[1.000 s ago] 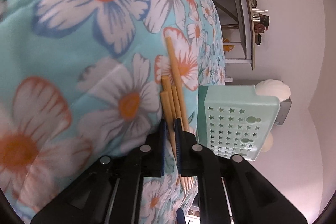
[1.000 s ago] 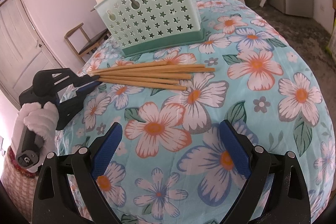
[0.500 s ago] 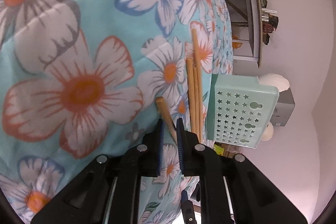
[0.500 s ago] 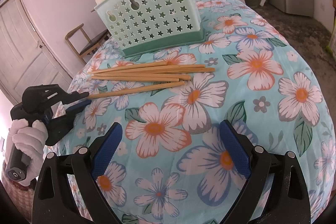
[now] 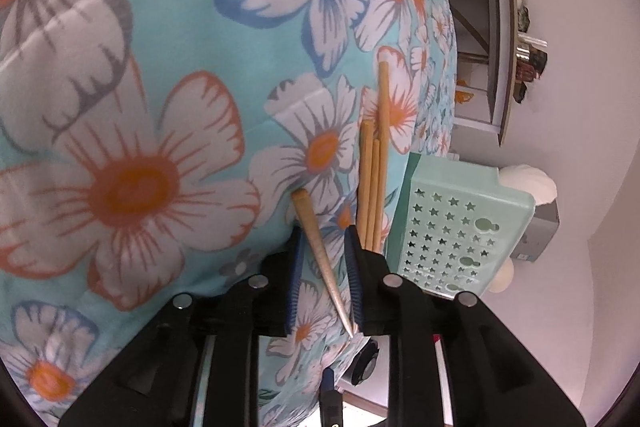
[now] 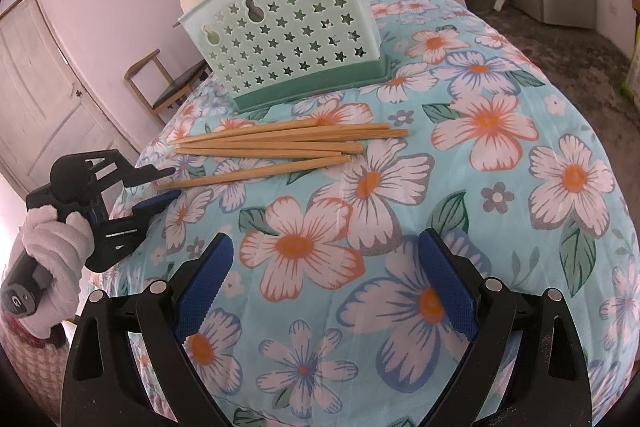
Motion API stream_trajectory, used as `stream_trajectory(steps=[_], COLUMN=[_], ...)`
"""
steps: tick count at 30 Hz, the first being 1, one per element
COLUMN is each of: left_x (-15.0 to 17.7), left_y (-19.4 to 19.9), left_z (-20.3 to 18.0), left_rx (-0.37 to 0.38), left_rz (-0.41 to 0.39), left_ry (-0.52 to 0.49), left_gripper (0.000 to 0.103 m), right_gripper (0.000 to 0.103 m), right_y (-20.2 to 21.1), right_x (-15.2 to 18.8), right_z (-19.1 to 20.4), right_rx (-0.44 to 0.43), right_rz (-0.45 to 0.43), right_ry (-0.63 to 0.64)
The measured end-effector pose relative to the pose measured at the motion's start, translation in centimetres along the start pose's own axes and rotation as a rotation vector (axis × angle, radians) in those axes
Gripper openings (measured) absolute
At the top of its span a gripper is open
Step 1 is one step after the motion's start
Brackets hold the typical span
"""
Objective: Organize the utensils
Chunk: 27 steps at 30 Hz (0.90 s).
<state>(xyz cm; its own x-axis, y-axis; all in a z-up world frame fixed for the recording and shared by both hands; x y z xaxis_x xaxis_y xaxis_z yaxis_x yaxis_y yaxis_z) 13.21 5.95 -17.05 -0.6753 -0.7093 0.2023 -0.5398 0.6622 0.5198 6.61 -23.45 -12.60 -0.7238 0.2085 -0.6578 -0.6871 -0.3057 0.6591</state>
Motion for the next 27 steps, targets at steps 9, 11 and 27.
stream_trajectory(steps=[9, 11, 27], left_x=[0.6, 0.7, 1.5], left_y=[-0.4, -0.4, 1.0], left_z=[-0.4, -0.4, -2.6], left_rx=[-0.043, -0.041, -0.079], left_rz=[-0.085, -0.097, -0.127], left_ry=[0.010, -0.008, -0.438], left_gripper=[0.011, 0.010, 0.012], right_gripper=[0.090, 0.090, 0.085], right_y=[0.2, 0.2, 2.1], right_x=[-0.1, -0.1, -1.3], right_z=[-0.1, -0.1, -0.2], right_rx=[-0.011, -0.011, 0.007], right_rz=[-0.007, -0.008, 0.051], right_ry=[-0.012, -0.015, 0.027])
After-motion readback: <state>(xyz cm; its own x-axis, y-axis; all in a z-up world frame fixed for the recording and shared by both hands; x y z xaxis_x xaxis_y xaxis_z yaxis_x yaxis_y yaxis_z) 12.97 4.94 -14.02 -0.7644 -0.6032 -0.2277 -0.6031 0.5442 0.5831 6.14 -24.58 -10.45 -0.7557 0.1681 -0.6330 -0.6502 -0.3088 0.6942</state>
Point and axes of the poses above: each gripper's, at about its wrist camera, not at the fingertips, and y roughly against the way its jaws point, z to its left, x to its underside, the point moved 6 cm from there along -y, roughly the way its jaws point, and after that the axes turned 2 degrees about -z, right-handed, at the moved point
